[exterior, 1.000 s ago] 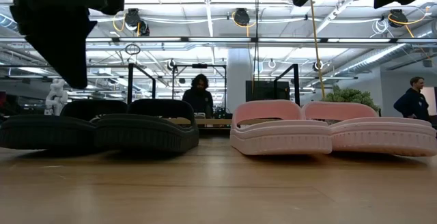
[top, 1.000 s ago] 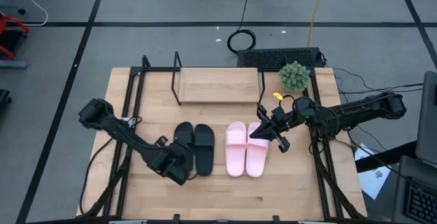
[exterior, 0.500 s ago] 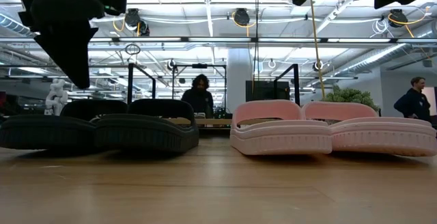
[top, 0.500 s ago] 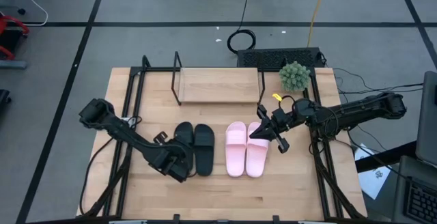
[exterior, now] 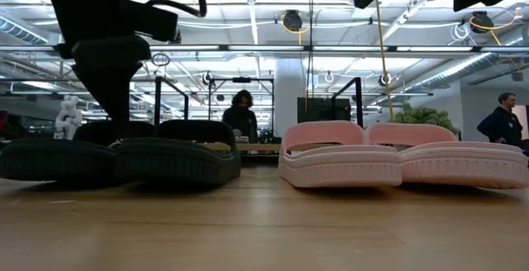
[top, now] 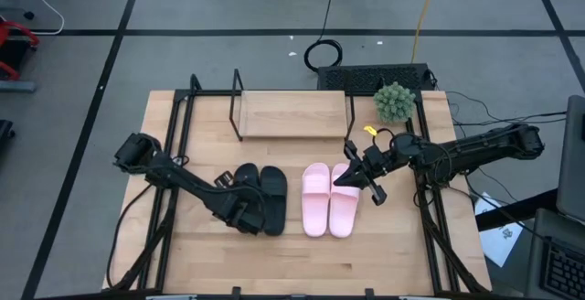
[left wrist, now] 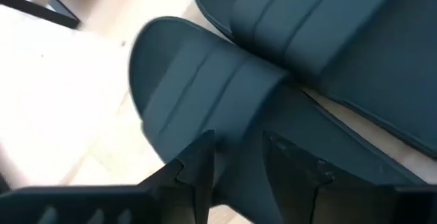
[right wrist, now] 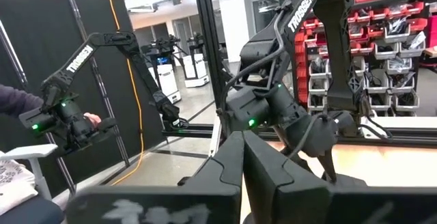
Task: Pick and place slides into the shelf
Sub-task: Put the left black slide on the shelf
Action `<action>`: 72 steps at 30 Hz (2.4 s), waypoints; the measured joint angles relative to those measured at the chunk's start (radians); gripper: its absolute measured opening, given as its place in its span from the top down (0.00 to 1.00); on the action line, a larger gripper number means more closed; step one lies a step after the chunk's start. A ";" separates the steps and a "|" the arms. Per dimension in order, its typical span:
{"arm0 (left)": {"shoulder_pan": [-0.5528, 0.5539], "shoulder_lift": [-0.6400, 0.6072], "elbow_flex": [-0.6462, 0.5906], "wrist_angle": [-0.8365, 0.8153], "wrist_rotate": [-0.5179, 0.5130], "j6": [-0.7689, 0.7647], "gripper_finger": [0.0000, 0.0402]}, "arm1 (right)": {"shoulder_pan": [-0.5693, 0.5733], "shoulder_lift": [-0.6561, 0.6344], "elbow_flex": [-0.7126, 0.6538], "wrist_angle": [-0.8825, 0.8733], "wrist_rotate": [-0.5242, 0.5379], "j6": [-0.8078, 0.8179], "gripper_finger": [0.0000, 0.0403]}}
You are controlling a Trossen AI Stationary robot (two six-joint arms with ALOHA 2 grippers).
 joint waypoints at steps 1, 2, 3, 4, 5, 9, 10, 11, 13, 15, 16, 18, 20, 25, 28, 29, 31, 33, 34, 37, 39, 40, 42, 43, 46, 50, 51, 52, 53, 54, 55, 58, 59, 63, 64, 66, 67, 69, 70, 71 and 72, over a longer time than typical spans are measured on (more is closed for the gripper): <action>0.004 0.007 0.000 -0.001 0.000 0.005 0.69 | 0.000 0.000 0.000 0.000 0.000 -0.001 1.00; 0.005 0.014 0.000 -0.004 0.000 0.008 0.69 | 0.000 0.000 0.000 -0.001 0.000 -0.003 1.00; 0.005 0.023 0.000 -0.004 0.000 0.011 0.69 | 0.000 0.000 0.000 -0.001 0.000 -0.007 1.00; 0.007 0.027 0.000 -0.004 -0.005 0.011 0.69 | 0.000 0.000 0.000 -0.002 0.000 -0.011 1.00; 0.007 0.032 0.000 -0.006 -0.010 0.005 0.69 | 0.000 0.000 0.000 -0.003 0.000 -0.016 1.00; 0.010 0.037 0.000 -0.010 -0.034 -0.032 0.69 | 0.000 0.000 0.000 -0.005 0.000 -0.019 1.00; 0.010 0.037 0.000 -0.011 -0.044 -0.043 0.69 | 0.000 0.000 0.000 -0.007 0.000 -0.020 1.00; 0.010 0.036 0.000 -0.014 -0.050 -0.055 0.69 | 0.000 0.000 0.000 -0.011 0.000 -0.021 1.00; 0.010 0.029 0.003 -0.038 -0.053 -0.067 0.69 | 0.000 0.000 0.000 -0.012 0.000 -0.021 1.00; 0.010 0.028 0.010 -0.079 -0.070 -0.075 0.69 | 0.000 0.000 0.000 -0.012 0.000 -0.021 1.00; 0.011 0.029 0.011 -0.087 -0.075 -0.075 0.69 | 0.000 0.000 0.000 -0.013 0.000 -0.021 1.00; 0.011 0.029 0.011 -0.089 -0.075 -0.069 0.69 | 0.000 0.000 0.000 -0.013 0.000 -0.021 1.00; 0.011 0.029 0.011 -0.088 -0.075 -0.063 0.69 | 0.000 0.000 0.000 -0.014 0.000 -0.021 1.00; 0.010 0.039 0.007 -0.084 -0.075 -0.064 0.69 | 0.000 0.000 0.000 -0.020 0.000 -0.021 1.00; 0.010 0.061 0.003 -0.082 -0.076 -0.076 0.69 | 0.000 0.000 0.000 -0.021 0.000 -0.021 1.00; 0.010 0.070 0.002 -0.086 -0.078 -0.081 0.69 | 0.000 0.000 0.000 -0.022 0.000 -0.021 1.00; 0.010 0.092 0.006 -0.092 -0.078 -0.083 0.69 | 0.000 0.000 0.000 -0.029 0.000 -0.025 1.00; 0.012 0.120 0.013 -0.102 -0.079 -0.091 0.69 | 0.000 0.000 0.000 -0.042 -0.001 -0.030 1.00; 0.013 0.134 0.018 -0.115 -0.079 -0.100 0.69 | 0.000 0.000 0.000 -0.045 -0.001 -0.036 1.00; 0.017 0.159 0.037 -0.165 -0.089 -0.135 0.69 | 0.000 0.000 0.000 -0.058 -0.001 -0.050 1.00; 0.018 0.171 0.049 -0.200 -0.098 -0.156 0.70 | 0.000 0.000 0.000 -0.060 0.000 -0.051 1.00; 0.018 0.171 0.053 -0.205 -0.101 -0.162 0.72 | 0.000 0.000 0.000 -0.060 0.000 -0.051 1.00; 0.018 0.171 0.060 -0.209 -0.101 -0.161 0.79 | 0.000 0.000 0.000 -0.061 0.000 -0.060 1.00; 0.017 0.171 0.062 -0.208 -0.101 -0.158 0.84 | 0.000 0.000 0.000 -0.063 0.000 -0.066 1.00; 0.012 0.171 0.067 -0.191 -0.101 -0.128 0.97 | 0.000 0.000 0.000 -0.063 0.009 -0.073 1.00; 0.009 0.170 0.067 -0.196 -0.093 -0.145 0.99 | 0.000 0.000 0.000 -0.064 0.027 -0.073 1.00; 0.009 0.170 0.067 -0.198 -0.093 -0.149 0.99 | 0.000 0.000 0.000 -0.064 0.026 -0.073 1.00; 0.009 0.170 0.067 -0.198 -0.093 -0.152 0.99 | 0.000 0.000 0.000 -0.064 0.026 -0.071 1.00; 0.009 0.170 0.067 -0.198 -0.092 -0.153 0.99 | 0.000 0.000 0.000 -0.064 0.026 -0.069 1.00; 0.009 0.170 0.067 -0.198 -0.090 -0.154 0.99 | 0.000 0.000 0.000 -0.064 0.026 -0.066 1.00; 0.009 0.170 0.067 -0.198 -0.088 -0.154 1.00 | 0.000 0.000 0.000 -0.064 0.026 -0.063 1.00; 0.009 0.170 0.070 -0.209 -0.085 -0.156 1.00 | 0.000 0.000 0.000 -0.064 0.026 -0.058 1.00; 0.009 0.171 0.078 -0.228 -0.084 -0.160 1.00 | 0.000 0.000 0.000 -0.064 0.026 -0.058 1.00; 0.009 0.171 0.135 -0.320 -0.088 -0.169 1.00 | 0.001 0.000 0.000 -0.064 0.026 -0.058 1.00; 0.008 0.171 0.147 -0.331 -0.101 -0.169 1.00 | 0.001 0.000 0.000 -0.064 0.026 -0.058 1.00; 0.008 0.171 0.167 -0.358 -0.112 -0.169 1.00 | 0.001 0.000 0.000 -0.064 0.026 -0.056 1.00; 0.008 0.171 0.174 -0.369 -0.116 -0.170 1.00 | 0.001 0.000 0.000 -0.064 0.026 -0.049 1.00; 0.008 0.171 0.183 -0.370 -0.126 -0.172 1.00 | 0.001 0.000 0.000 -0.064 0.027 -0.042 1.00; 0.007 0.171 0.185 -0.370 -0.132 -0.174 1.00 | 0.001 0.000 0.000 -0.064 0.027 -0.040 1.00; 0.007 0.171 0.188 -0.372 -0.135 -0.178 1.00 | 0.001 0.000 0.000 -0.064 0.027 -0.040 1.00; 0.006 0.171 0.192 -0.377 -0.137 -0.181 1.00 | 0.001 0.000 0.000 -0.064 0.026 -0.039 1.00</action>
